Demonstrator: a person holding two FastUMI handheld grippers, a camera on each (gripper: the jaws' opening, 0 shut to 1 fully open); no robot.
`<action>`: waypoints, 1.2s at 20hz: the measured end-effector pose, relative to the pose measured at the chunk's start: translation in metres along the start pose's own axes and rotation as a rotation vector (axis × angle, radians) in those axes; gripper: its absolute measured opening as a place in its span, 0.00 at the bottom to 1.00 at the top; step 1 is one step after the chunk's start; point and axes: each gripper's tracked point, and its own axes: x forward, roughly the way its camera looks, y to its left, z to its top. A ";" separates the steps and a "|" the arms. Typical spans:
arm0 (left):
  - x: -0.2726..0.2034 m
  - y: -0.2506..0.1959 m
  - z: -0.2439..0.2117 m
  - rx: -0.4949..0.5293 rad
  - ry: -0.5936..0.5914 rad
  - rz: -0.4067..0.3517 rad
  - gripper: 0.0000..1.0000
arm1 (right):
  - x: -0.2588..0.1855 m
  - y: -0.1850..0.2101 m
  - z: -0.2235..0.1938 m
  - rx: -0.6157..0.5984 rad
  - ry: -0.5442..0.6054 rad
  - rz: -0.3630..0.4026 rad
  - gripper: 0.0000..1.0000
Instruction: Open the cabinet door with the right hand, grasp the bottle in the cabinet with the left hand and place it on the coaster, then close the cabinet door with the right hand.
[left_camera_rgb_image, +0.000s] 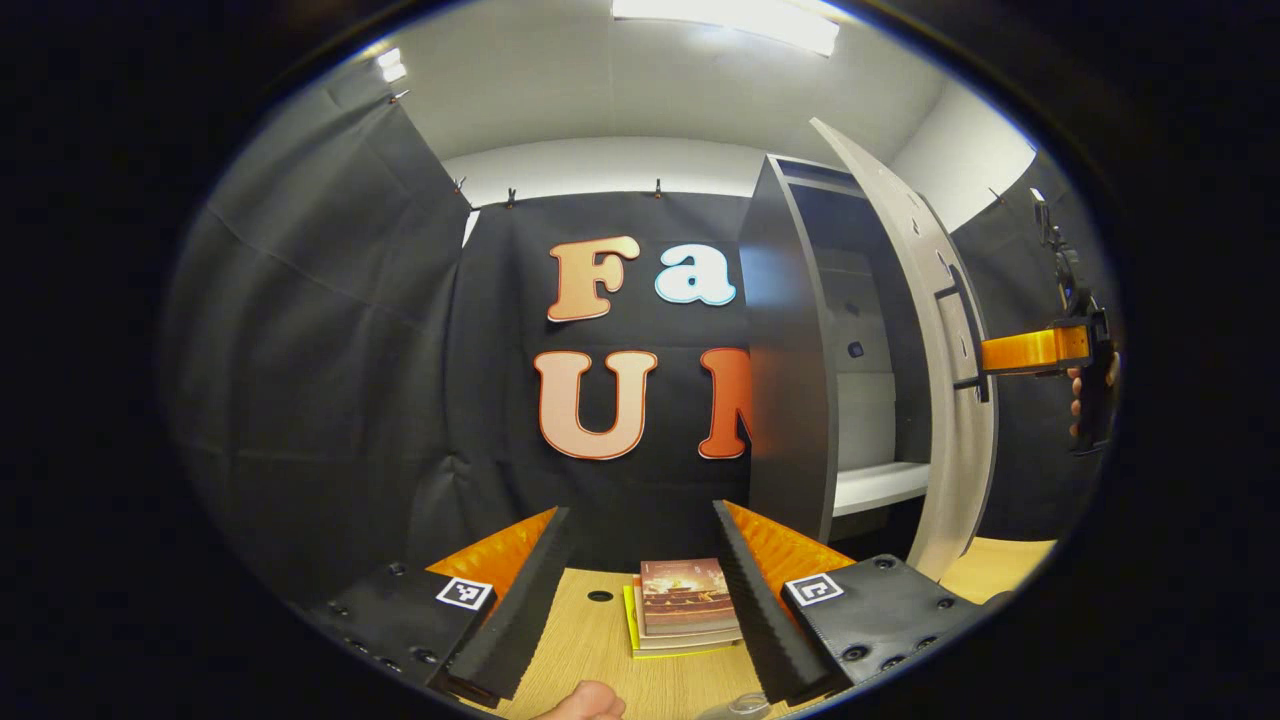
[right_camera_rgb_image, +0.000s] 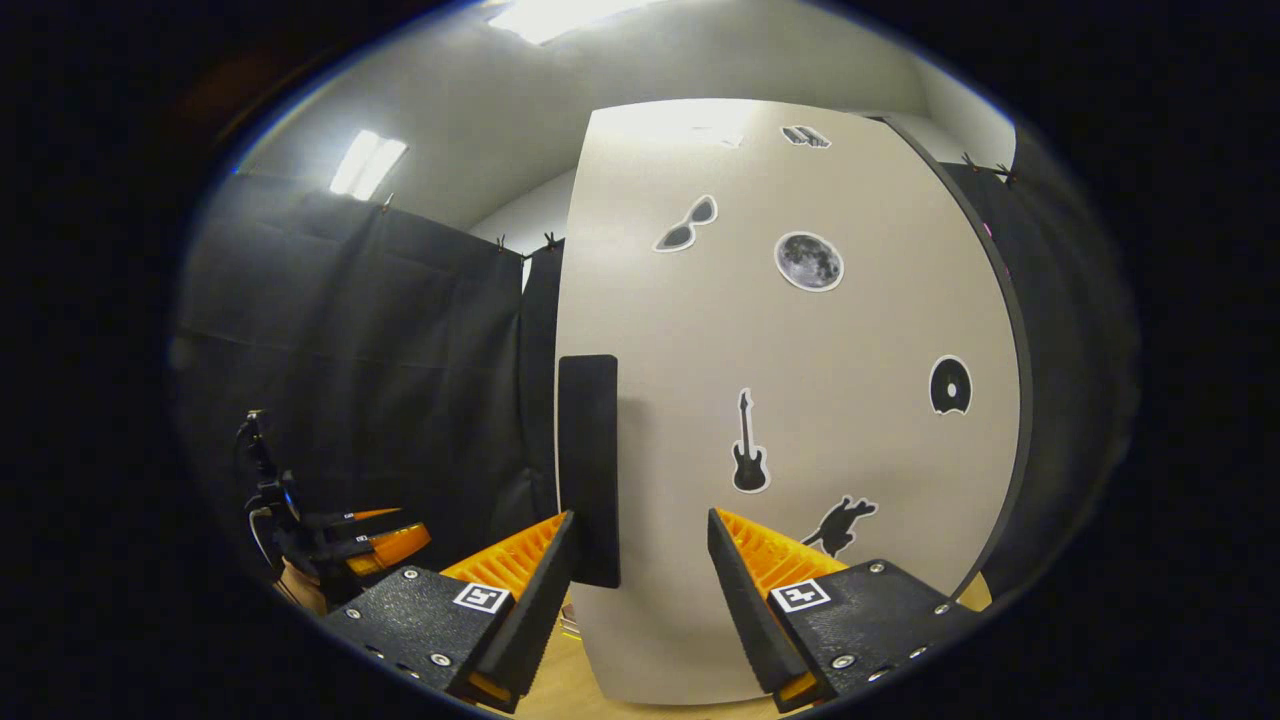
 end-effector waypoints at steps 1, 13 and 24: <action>0.000 -0.002 0.000 0.004 0.003 -0.002 0.91 | 0.000 -0.002 -0.001 0.006 0.005 -0.008 0.80; 0.010 -0.050 0.034 0.055 0.013 -0.022 0.91 | 0.009 -0.005 -0.008 -0.007 0.031 -0.092 0.80; 0.051 -0.089 0.121 -0.040 0.025 -0.029 0.91 | -0.073 -0.031 0.049 -0.074 -0.091 -0.242 0.80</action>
